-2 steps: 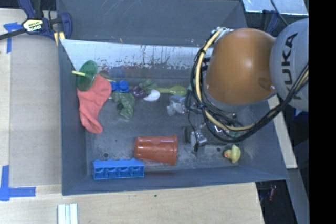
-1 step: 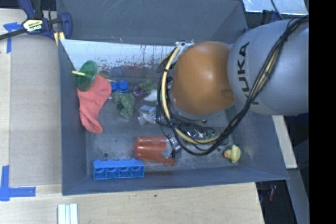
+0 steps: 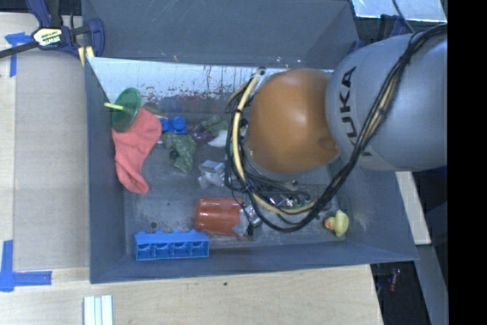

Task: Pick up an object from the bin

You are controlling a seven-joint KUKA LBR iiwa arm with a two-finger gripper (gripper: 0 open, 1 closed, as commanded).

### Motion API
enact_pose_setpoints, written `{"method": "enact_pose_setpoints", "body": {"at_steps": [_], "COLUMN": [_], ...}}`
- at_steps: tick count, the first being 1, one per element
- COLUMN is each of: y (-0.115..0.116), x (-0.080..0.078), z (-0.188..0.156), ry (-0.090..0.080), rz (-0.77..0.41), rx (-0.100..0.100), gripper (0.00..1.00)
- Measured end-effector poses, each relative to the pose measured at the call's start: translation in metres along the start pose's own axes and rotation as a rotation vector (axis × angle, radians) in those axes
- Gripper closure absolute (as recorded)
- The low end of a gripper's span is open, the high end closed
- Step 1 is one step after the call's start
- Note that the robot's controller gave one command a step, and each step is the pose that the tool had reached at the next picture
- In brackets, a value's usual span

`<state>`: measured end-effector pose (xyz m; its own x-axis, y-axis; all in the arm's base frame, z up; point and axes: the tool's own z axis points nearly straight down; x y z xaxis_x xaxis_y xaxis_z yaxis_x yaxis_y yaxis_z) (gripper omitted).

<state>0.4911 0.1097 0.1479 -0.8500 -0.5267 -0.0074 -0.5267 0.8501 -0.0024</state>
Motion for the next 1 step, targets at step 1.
{"method": "enact_pose_setpoints", "body": {"at_steps": [1], "y": [-0.0062], "x": [0.0005], "z": [0.0073], "ry": [-0.006], "rz": [0.279], "rx": [0.004], "gripper": [0.0]}}
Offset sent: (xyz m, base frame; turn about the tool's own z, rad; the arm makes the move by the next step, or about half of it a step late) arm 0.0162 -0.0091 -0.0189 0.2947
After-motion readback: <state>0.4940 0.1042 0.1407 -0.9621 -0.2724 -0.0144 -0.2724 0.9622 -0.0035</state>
